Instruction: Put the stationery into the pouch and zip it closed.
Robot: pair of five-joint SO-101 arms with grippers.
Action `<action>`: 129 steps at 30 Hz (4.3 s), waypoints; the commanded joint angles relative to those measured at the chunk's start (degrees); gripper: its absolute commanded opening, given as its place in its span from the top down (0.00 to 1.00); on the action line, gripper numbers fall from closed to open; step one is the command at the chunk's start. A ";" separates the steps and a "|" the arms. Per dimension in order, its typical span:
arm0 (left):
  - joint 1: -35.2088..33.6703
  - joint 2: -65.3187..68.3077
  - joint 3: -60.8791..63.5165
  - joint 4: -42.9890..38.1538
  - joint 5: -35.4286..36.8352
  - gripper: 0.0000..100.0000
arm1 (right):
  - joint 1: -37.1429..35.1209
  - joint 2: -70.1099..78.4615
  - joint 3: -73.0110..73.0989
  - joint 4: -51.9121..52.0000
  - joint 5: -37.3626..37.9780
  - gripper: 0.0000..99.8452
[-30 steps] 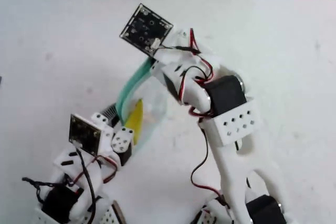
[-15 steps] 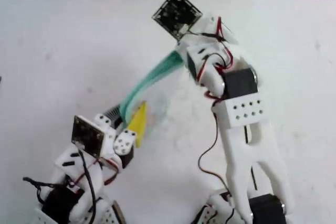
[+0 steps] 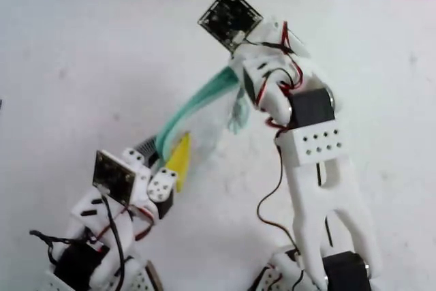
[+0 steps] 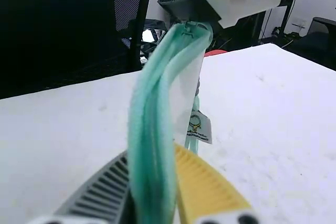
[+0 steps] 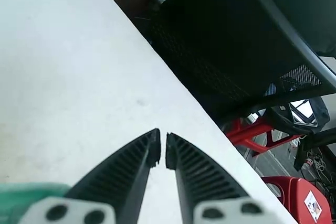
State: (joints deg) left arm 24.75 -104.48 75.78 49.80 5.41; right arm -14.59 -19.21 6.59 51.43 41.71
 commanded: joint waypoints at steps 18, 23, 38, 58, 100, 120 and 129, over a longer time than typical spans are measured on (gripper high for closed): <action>-1.36 -0.57 -2.99 0.97 -0.35 0.98 | 2.86 -6.02 1.14 1.80 -7.91 0.94; -1.36 -0.57 -2.90 0.97 -0.35 0.98 | -3.38 -11.74 -6.77 16.92 -22.86 0.76; -1.36 -0.57 -2.20 1.05 -0.35 0.98 | -26.77 6.37 -38.59 45.93 -65.76 0.58; -1.45 -0.57 -0.35 -1.14 -0.35 0.98 | -25.45 25.89 -48.44 47.08 -57.05 0.98; -7.78 -0.57 -13.01 13.19 9.23 0.71 | -11.56 23.78 -42.55 44.62 -49.05 0.98; -28.00 -0.48 -4.22 2.20 17.49 0.75 | -11.47 21.32 -33.58 47.43 -29.98 0.98; -28.00 -0.48 -4.13 2.20 17.41 0.75 | -15.16 20.00 -25.93 47.43 -23.56 0.86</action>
State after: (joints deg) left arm -2.95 -104.84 71.91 53.85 23.87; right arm -29.10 1.45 -20.66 97.41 17.45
